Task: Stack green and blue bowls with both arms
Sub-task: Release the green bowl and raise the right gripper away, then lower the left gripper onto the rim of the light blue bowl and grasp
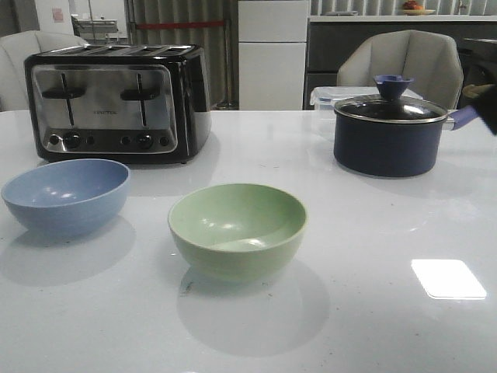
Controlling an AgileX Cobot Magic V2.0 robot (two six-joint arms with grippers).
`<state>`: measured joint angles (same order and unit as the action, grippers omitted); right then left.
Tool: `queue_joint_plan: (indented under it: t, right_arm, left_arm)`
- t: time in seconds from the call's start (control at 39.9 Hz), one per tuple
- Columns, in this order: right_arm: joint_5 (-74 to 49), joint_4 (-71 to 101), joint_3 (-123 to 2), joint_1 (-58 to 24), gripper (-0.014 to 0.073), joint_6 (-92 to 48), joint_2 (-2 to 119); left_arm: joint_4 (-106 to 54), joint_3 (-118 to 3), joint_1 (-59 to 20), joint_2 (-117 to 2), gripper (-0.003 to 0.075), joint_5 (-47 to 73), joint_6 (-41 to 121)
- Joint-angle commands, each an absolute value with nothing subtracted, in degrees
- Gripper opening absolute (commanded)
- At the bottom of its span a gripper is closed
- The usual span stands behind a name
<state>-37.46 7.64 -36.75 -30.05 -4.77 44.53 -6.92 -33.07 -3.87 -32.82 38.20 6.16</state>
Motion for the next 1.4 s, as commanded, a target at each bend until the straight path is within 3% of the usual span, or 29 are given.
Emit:
queue_joint_plan:
  t: [0.0,0.33,0.85,1.3,1.38]
  right_arm:
    - [-34.6,7.1,-35.7,-30.1,0.0363,-4.6,39.1]
    - [-34.9,7.1,-34.3,-30.1,0.0363,-4.6,34.8]
    - [-35.6,7.1,-34.3,-30.1,0.0363,-4.6,34.8]
    - [-35.6,7.1,-34.3,-30.1,0.0363,-4.6,34.8]
    - [-35.6,7.1,-34.3,-30.1,0.0363,-4.6,34.8]
  left_arm:
    - [-7.6,-35.1,-5.7,-35.1,0.0548,33.9,6.2]
    - [-6.4,-42.6,-7.9,-52.0,0.0548,35.6,6.2]
    - [-5.9,-67.4,-7.8,-89.0,0.0548,41.6,5.6]
    - [-7.1,-77.4,-4.4,-106.0,0.0548,40.3,5.6]
    - [-8.4,-77.6,-4.4,-107.2,0.0521,39.4,5.6]
